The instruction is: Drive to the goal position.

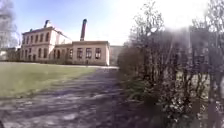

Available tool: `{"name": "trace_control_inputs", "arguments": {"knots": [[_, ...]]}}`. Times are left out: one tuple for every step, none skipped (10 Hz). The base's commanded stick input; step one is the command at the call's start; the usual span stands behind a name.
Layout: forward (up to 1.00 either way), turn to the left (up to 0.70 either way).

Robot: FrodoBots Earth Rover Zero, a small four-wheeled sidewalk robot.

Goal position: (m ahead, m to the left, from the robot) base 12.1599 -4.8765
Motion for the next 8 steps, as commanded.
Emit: {"name": "trace_control_inputs", "arguments": {"knots": [[0.85,0.00],[0.85,0.00],[0.85,0.00],[0.85,0.00],[0.85,0.00],[0.85,0.00],[0.85,0.00],[0.85,0.00]]}}
